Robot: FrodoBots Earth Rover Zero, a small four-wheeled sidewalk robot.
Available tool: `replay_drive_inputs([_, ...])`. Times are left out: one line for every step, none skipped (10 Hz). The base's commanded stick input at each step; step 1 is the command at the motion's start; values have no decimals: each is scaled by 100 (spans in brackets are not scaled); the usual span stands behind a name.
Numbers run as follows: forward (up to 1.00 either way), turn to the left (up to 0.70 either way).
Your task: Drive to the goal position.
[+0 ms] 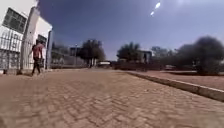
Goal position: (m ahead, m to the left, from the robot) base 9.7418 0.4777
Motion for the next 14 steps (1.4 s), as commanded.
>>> replay_drive_inputs([100, 0])
replay_drive_inputs([100, 0])
replay_drive_inputs([100, 0])
replay_drive_inputs([100, 0])
replay_drive_inputs([100, 0])
replay_drive_inputs([100, 0])
replay_drive_inputs([100, 0])
replay_drive_inputs([100, 0])
replay_drive_inputs([100, 31])
replay_drive_inputs([100, 35])
replay_drive_inputs([100, 39])
replay_drive_inputs([100, 20])
replay_drive_inputs([100, 1])
replay_drive_inputs([100, 0])
